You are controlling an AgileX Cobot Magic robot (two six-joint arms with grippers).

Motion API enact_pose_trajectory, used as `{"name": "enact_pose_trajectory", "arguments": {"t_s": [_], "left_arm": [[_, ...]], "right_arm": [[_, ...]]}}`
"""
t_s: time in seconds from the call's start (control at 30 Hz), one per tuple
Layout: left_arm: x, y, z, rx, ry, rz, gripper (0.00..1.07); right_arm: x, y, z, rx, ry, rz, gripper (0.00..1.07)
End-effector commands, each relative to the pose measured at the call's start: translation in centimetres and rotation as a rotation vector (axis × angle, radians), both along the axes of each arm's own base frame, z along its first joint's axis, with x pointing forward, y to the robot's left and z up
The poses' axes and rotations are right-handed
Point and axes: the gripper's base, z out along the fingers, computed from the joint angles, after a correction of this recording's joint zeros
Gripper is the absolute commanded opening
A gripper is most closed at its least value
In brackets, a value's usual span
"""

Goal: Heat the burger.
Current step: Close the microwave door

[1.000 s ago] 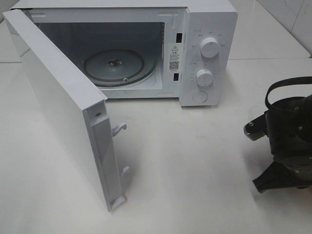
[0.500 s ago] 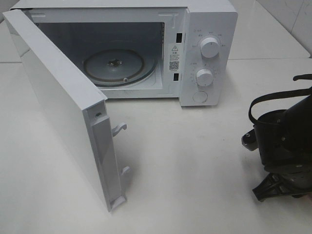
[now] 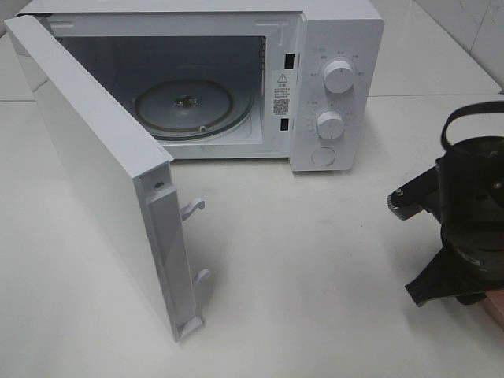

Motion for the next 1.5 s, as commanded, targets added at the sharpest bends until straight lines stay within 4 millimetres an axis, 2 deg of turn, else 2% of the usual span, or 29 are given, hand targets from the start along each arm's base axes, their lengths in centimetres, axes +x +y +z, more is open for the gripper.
{"name": "enact_pose_trajectory", "arguments": {"t_s": [0.03, 0.27, 0.33, 0.37, 0.43, 0.53, 0.6, 0.63, 0.7, 0.8, 0.97, 1.17, 1.5], "left_arm": [[-0.3, 0.0, -0.1, 0.001, -0.019, 0.003, 1.00], [-0.3, 0.0, -0.1, 0.001, -0.019, 0.003, 1.00], [-0.3, 0.0, -0.1, 0.001, -0.019, 0.003, 1.00], [-0.3, 0.0, -0.1, 0.001, -0.019, 0.003, 1.00], [-0.3, 0.0, -0.1, 0.001, -0.019, 0.003, 1.00], [-0.3, 0.0, -0.1, 0.001, -0.019, 0.003, 1.00], [-0.3, 0.0, -0.1, 0.001, -0.019, 0.003, 1.00], [-0.3, 0.0, -0.1, 0.001, -0.019, 0.003, 1.00], [-0.3, 0.0, -0.1, 0.001, -0.019, 0.003, 1.00], [-0.3, 0.0, -0.1, 0.001, -0.019, 0.003, 1.00], [-0.3, 0.0, -0.1, 0.001, -0.019, 0.003, 1.00], [-0.3, 0.0, -0.1, 0.001, -0.019, 0.003, 1.00], [-0.3, 0.0, -0.1, 0.001, -0.019, 0.003, 1.00]], "right_arm": [[-0.6, 0.3, 1.6, 0.079, 0.050, 0.060, 0.50], [-1.6, 0.7, 3.6, 0.199, 0.084, 0.160, 0.50], [-2.5, 0.8, 5.4, 0.285, 0.065, 0.229, 0.53], [-2.5, 0.8, 5.4, 0.285, 0.065, 0.229, 0.53], [-3.1, 0.7, 6.8, 0.334, 0.037, 0.281, 0.59], [-3.4, 0.6, 7.3, 0.352, 0.024, 0.292, 0.61], [-4.4, 0.3, 8.9, 0.403, -0.010, 0.356, 0.73], [-4.4, 0.3, 8.9, 0.403, -0.010, 0.356, 0.73], [-5.3, 0.0, 9.9, 0.432, -0.022, 0.395, 0.80], [-5.6, -0.1, 10.2, 0.442, -0.028, 0.401, 0.81], [-7.7, -1.0, 11.8, 0.516, -0.043, 0.396, 0.80], [-9.0, -1.8, 12.9, 0.561, -0.086, 0.392, 0.79], [-12.4, -4.4, 14.9, 0.615, -0.216, 0.398, 0.76]]}}
